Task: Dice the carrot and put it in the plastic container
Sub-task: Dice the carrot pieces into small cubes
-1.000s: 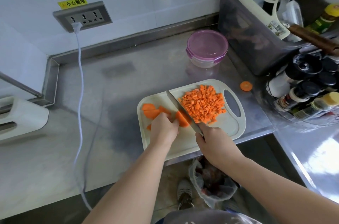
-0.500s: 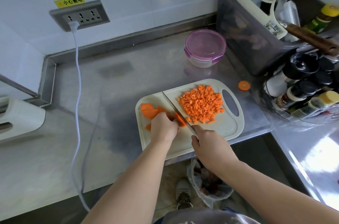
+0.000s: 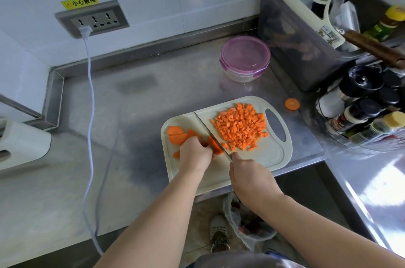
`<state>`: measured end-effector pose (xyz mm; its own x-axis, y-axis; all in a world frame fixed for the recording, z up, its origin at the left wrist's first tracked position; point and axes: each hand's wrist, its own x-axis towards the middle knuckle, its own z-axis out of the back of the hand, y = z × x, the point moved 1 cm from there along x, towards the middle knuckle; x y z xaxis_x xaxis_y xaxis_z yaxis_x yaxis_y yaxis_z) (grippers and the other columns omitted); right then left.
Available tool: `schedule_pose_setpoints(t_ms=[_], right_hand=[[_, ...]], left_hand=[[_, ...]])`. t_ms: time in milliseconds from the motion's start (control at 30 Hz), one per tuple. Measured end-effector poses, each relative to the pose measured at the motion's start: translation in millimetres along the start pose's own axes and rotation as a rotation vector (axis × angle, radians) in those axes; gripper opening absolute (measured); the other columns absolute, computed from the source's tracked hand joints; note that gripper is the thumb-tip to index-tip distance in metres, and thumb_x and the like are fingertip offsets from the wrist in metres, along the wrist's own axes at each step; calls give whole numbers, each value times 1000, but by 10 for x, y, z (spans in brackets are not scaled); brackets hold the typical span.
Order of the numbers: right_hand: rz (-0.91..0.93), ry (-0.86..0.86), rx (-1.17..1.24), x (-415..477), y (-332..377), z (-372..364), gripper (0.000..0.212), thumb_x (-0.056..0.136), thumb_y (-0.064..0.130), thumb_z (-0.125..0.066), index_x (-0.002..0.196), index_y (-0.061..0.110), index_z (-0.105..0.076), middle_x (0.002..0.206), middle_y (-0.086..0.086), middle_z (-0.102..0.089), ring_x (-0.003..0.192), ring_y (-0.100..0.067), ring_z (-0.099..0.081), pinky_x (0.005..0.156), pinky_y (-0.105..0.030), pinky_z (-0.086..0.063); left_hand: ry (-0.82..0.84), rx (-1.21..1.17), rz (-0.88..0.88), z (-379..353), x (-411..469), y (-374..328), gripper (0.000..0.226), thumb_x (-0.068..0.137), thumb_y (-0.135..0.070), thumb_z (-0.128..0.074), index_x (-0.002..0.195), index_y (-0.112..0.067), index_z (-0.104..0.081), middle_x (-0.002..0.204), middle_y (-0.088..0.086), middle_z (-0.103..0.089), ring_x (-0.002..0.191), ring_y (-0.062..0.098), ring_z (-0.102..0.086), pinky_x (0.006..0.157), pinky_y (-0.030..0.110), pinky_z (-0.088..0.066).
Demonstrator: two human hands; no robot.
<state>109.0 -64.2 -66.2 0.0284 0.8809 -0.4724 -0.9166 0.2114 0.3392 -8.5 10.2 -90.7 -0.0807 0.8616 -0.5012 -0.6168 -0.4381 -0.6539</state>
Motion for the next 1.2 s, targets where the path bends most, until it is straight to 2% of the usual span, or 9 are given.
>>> schedule_pose_setpoints(t_ms=[133, 200, 367, 600, 733, 800, 967, 1067, 1200], right_hand=[[-8, 45, -42, 22, 10, -15, 38, 96, 7, -39, 133, 11, -34, 91, -5, -61, 77, -25, -59, 63, -34, -45], [-7, 48, -45, 36, 15, -8, 38, 96, 7, -37, 134, 9, -35, 98, -8, -62, 78, -25, -57, 64, -33, -43], [-74, 82, 20, 122, 17, -65, 42, 95, 7, -35, 136, 15, -31, 97, -8, -63, 85, -29, -63, 65, -37, -48], [-86, 58, 62, 150, 24, -88, 31, 95, 8, -35, 125, 17, -37, 95, -8, -64, 85, -29, -64, 70, -39, -52], [-69, 5, 121, 103, 3, -38, 21, 100, 16, -32, 118, 16, -42, 97, -9, -64, 88, -31, -63, 77, -43, -53], [-48, -33, 135, 62, 3, -22, 19, 100, 18, -32, 115, 14, -43, 94, -9, -63, 86, -33, -63, 72, -40, -51], [10, -46, 65, -29, 73, -37, 20, 100, 13, -34, 118, 14, -41, 91, -10, -64, 83, -34, -63, 64, -36, -44], [3, -37, 45, -21, 87, -50, 21, 99, 12, -35, 119, 14, -40, 92, -8, -63, 82, -31, -63, 63, -36, -44], [-11, -17, 35, -5, 83, -66, 23, 99, 10, -36, 122, 13, -39, 91, -7, -62, 82, -30, -63, 65, -37, -47]], left_hand=[[13, 10, 1, 2, 23, 1, 10, 88, -22, -64, 94, -14, -65, 86, 1, -69, 82, 17, -66, 70, 28, -49], [14, 17, 8, 5, 29, -6, 14, 88, -23, -65, 97, -13, -67, 92, 3, -71, 87, 20, -66, 72, 28, -48], [5, 55, 2, 10, 27, -4, 8, 90, -21, -61, 84, -17, -62, 88, 0, -66, 81, 16, -59, 69, 27, -41], [3, 45, 0, 25, 11, 11, 8, 91, -22, -60, 83, -20, -58, 90, 2, -69, 87, 19, -63, 71, 26, -43], [-13, 44, -23, 17, -13, 7, 11, 90, -24, -60, 94, -14, -65, 86, -3, -63, 81, 13, -56, 67, 24, -38], [-12, 12, -8, 6, -10, 16, 16, 88, -26, -61, 94, -12, -67, 86, -3, -68, 80, 14, -60, 63, 25, -40], [-18, -12, 13, -17, 1, 31, 14, 88, -26, -62, 76, -18, -60, 76, 2, -69, 79, 21, -65, 66, 29, -43], [-10, -46, 18, -18, 3, 38, 12, 85, -27, -65, 79, -16, -62, 78, 4, -70, 80, 24, -68, 77, 38, -55], [-2, -71, 25, -23, 11, 56, 11, 81, -25, -66, 87, -15, -65, 83, 5, -71, 82, 26, -69, 82, 45, -56]])
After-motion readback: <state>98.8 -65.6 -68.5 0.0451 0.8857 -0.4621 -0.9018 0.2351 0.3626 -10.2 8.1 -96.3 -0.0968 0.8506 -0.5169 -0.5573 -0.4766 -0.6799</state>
